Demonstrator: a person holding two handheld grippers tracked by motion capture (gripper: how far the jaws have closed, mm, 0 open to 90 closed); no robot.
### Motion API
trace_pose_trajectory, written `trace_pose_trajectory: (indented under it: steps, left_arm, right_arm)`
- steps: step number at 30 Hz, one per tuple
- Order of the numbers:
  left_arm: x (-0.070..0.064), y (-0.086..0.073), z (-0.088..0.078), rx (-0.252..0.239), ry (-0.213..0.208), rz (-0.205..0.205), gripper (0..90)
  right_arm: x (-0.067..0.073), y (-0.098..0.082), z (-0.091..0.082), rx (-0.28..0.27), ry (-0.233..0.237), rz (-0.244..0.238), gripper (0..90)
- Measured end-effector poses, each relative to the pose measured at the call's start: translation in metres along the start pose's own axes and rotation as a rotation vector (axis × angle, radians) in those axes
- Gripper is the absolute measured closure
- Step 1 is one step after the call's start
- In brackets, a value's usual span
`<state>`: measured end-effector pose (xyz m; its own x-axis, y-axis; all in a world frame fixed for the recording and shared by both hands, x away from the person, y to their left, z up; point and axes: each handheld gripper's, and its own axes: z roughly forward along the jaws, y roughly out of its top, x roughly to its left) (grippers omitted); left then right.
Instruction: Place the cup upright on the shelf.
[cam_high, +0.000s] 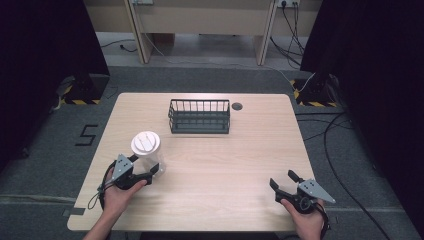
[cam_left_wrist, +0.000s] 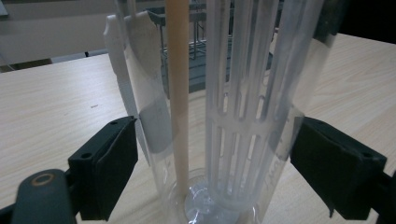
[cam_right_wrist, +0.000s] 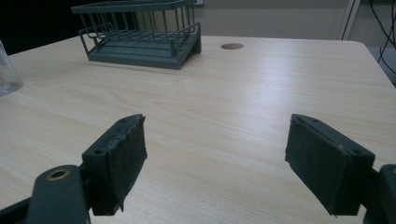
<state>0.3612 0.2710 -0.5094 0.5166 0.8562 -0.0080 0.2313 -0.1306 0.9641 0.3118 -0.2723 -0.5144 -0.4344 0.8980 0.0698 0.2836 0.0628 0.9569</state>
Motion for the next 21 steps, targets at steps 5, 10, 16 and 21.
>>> trace_pose_trajectory:
  steps: [5,10,16,21]
  left_arm:
    - [0.001,0.002,0.007,-0.009,-0.011,0.003,14.5]
    - [0.002,0.003,0.011,-0.011,-0.016,0.004,14.7]
    - [0.003,0.003,0.013,-0.011,-0.024,0.010,16.8]
    - [0.002,0.003,0.012,-0.014,-0.022,0.012,17.2]
  right_arm:
    - [0.000,0.000,0.000,0.001,0.000,-0.001,20.8]
    - [0.000,0.000,0.000,0.002,0.001,-0.001,21.0]
    - [0.000,0.000,0.001,0.004,0.003,-0.004,21.4]
    - [0.000,0.000,0.001,0.005,0.004,-0.006,21.7]
